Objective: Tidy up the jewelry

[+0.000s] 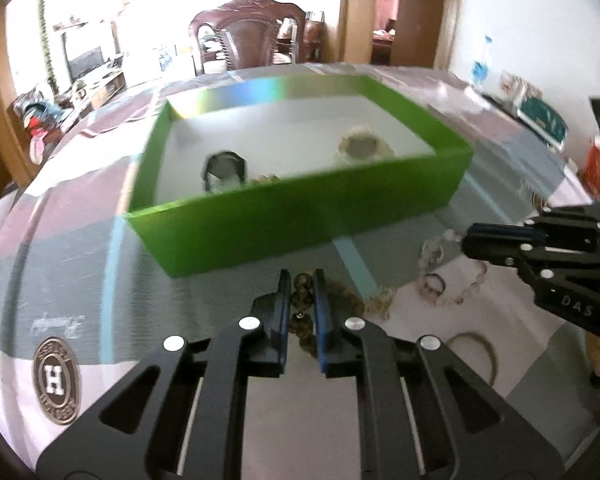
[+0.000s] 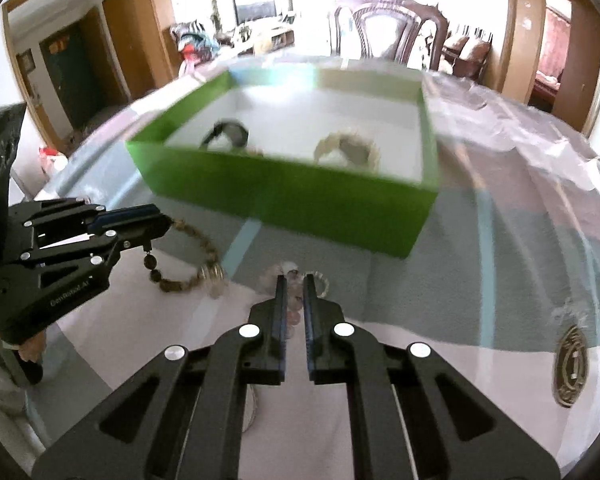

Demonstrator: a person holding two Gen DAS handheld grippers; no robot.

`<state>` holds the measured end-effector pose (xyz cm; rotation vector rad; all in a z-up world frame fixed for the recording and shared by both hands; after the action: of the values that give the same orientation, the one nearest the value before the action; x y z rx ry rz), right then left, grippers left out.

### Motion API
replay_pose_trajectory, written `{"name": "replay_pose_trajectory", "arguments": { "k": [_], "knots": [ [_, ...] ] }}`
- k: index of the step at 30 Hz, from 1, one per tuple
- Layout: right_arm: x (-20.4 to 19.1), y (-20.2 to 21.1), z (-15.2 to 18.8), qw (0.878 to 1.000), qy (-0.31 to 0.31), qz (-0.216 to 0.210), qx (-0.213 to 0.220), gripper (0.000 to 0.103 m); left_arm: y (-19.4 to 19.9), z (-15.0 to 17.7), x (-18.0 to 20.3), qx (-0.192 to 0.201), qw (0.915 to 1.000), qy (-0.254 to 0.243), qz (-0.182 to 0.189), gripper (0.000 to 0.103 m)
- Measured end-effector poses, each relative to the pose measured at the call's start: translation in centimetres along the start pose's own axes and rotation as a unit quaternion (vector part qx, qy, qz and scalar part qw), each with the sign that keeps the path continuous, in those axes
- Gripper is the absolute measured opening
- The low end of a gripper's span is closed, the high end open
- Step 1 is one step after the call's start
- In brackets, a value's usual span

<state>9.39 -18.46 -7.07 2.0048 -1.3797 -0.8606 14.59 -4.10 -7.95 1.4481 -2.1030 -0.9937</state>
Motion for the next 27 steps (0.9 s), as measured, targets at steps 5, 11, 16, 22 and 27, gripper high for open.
{"name": "replay_pose_trajectory", "arguments": {
  "k": [5, 11, 16, 22, 27],
  "knots": [
    [-0.6, 3.2, -2.1, 1.000, 0.005, -0.009, 0.027, 0.008, 2.5, -1.8, -1.0, 0.002, 0.9999, 0.017, -0.003, 0.011],
    [-1.4, 6.0, -5.9, 0.998, 0.028, -0.006, 0.058, 0.008, 6.4, -5.8, -1.3, 0.046, 0.9988, 0.013, -0.008, 0.011],
    [-1.7, 5.8, -9.5, 0.996, 0.033, 0.006, 0.083, 0.008, 6.8, -10.2, -1.0, 0.077, 0.9967, 0.011, -0.023, 0.011],
    [-0.6, 2.7, -12.2, 0.996, 0.002, -0.009, 0.090, 0.008, 2.7, -13.3, -1.3, 0.069, 0.9966, 0.038, -0.024, 0.011],
    [1.0, -1.7, -11.6, 0.998, -0.033, -0.016, 0.051, 0.008, -2.2, -12.1, -2.0, 0.025, 0.9979, 0.049, -0.036, 0.011]
  ]
}}
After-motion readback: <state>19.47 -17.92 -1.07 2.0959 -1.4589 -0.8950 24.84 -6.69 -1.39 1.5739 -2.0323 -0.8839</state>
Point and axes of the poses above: each gripper's, at about its wrist camera, not at the fingertips, and y roughly against the way its jaws point, x to its right, z to its underside, the point moved 6 cm from there along -y, roughly the way its jaws point, and after that the axes turned 7 degrees about -z, right-handed, at the moved point
